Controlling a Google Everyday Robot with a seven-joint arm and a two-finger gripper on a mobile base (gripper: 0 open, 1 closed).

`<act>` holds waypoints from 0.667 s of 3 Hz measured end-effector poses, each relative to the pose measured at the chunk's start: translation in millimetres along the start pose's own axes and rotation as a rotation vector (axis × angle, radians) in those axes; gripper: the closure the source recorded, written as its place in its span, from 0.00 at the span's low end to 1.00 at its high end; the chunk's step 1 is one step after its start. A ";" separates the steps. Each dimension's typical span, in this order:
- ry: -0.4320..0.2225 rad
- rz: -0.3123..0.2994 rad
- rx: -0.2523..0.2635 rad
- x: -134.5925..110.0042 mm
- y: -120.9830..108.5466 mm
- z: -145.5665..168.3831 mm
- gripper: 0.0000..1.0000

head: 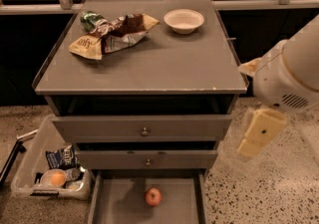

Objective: Pick apple from bottom drawer and place on counter

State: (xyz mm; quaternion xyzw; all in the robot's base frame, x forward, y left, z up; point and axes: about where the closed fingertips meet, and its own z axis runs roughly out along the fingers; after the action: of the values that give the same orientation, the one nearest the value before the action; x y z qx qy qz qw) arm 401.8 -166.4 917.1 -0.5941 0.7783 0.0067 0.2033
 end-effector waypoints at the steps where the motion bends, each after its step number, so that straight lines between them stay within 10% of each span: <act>1: -0.087 -0.001 -0.001 1.1 22.3 32.6 0.00; 2: -0.196 -0.010 -0.009 10.8 28.5 77.0 0.00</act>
Offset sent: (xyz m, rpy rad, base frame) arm 0.0050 0.0197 -0.1374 0.3097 -0.0947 0.1162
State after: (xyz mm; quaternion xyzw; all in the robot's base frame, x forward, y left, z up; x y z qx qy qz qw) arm 396.8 -148.6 836.4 -0.5953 0.7516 0.0675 0.2759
